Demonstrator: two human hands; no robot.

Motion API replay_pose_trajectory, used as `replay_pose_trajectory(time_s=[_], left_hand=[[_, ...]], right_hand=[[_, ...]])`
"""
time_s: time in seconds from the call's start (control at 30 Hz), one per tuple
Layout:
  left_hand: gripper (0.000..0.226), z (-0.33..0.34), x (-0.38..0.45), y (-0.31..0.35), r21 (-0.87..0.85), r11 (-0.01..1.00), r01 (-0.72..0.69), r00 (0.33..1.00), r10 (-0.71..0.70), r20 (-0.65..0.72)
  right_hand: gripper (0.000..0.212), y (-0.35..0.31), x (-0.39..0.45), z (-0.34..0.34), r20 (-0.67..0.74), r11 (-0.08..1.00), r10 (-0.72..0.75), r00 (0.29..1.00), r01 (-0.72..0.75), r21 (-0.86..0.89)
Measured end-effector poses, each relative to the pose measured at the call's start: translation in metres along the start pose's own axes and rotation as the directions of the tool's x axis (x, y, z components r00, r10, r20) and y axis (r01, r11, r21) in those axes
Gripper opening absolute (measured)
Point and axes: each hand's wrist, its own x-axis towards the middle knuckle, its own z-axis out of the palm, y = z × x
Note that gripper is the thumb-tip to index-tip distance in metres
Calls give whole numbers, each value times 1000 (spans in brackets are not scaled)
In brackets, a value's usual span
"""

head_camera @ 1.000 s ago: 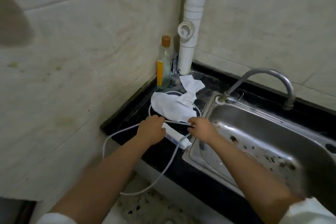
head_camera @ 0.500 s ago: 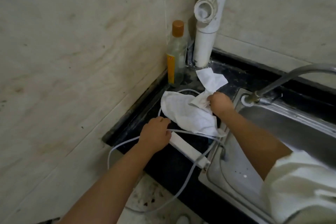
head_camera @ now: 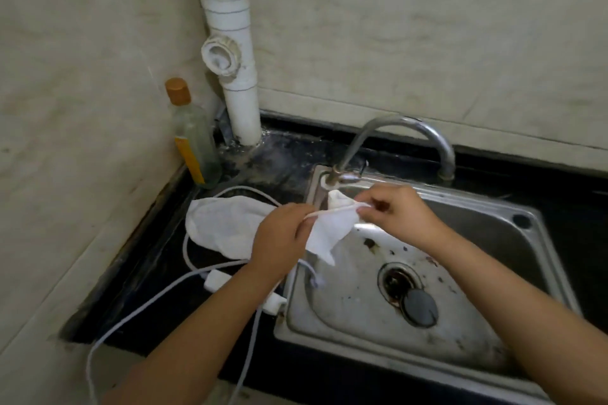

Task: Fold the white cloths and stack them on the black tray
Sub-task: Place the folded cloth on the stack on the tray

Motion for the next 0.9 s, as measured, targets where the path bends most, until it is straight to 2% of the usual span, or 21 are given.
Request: replay_pose_trajectory(time_s=[0.03,0.1,0.13,0.2,0.27,0.33,0.43,0.5,0.57,0.67,0.73,0.8,0.83,0.9], left_hand=[[25,-3,5,16,-12,999,-53,995,54,82],[38,-5,17,58,-113,993,-26,948,61,312],[48,0,21,79,-148,989,-19,922,75,380],[65,15,26,126,-216,967,-133,863,220,454],[68,39,26,176,-282,927,-245,799,358,482],[70,68,20,231,-320,899,-299,728,431,532],[54,107,5,336,-363,844,-395,647,536,543],[36,137,-15,413,-391,805,-447,594,594,543],[28,166,-40,491,-401,776,-487,561,630,537],[27,208,-82,600,-440,740,-509,539,672,508],[27,225,-109,665,-484,710,-511,541,704,461],[27,236,-133,717,-538,636,-553,518,768,376],[30,242,-144,736,-572,573,-587,484,815,318],[38,255,-167,762,-636,422,-646,359,903,235]], right_hand=[[14,8,-18,-11,0,999,47,999,-47,12],[13,25,-59,-34,-13,992,123,992,-122,35],[12,33,-82,-46,-23,986,165,986,-164,41],[11,55,-131,-71,-61,963,268,961,-265,57],[11,79,-187,-96,-163,923,383,909,-369,109],[10,103,-251,-124,-289,883,468,835,-442,154],[15,135,-354,-163,-447,790,600,664,-581,197],[14,159,-427,-184,-513,698,684,519,-668,256],[16,182,-499,-202,-556,599,749,360,-727,335],[17,204,-605,-229,-659,509,747,93,-716,477],[14,208,-672,-244,-727,446,685,-48,-761,471],[19,205,-729,-255,-792,424,596,-134,-785,452],[20,202,-755,-257,-812,419,559,-166,-788,450],[22,197,-799,-251,-833,398,511,-210,-802,446]])
